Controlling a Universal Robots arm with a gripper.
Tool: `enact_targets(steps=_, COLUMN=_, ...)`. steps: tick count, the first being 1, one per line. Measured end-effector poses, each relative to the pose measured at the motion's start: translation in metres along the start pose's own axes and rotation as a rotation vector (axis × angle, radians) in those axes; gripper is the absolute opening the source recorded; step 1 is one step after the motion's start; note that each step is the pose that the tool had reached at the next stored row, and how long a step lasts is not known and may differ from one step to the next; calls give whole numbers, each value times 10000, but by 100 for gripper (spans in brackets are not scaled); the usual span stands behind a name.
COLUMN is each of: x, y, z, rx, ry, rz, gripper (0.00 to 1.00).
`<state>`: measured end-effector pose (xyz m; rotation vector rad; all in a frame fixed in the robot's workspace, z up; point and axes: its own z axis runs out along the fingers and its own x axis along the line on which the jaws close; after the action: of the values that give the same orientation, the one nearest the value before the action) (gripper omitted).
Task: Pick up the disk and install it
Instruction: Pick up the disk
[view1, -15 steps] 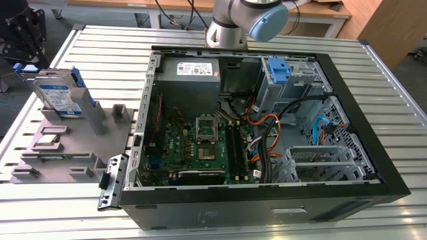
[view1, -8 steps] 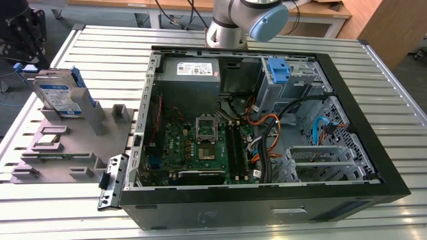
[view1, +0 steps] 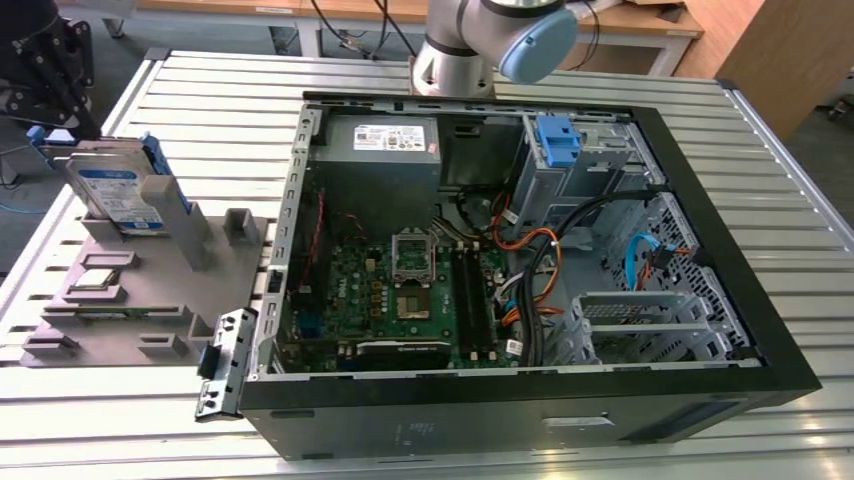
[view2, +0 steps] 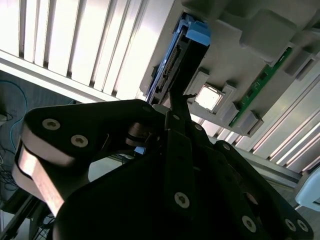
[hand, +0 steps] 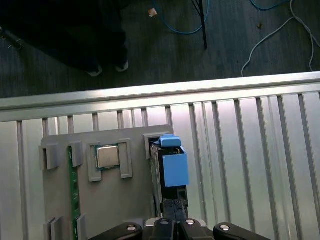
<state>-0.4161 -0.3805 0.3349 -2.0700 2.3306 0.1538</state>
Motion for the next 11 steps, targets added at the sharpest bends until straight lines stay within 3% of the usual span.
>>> enact_targets(steps=11, x=-1, y=-8, z=0, rx=-1, ry=1, rz=1, gripper=11)
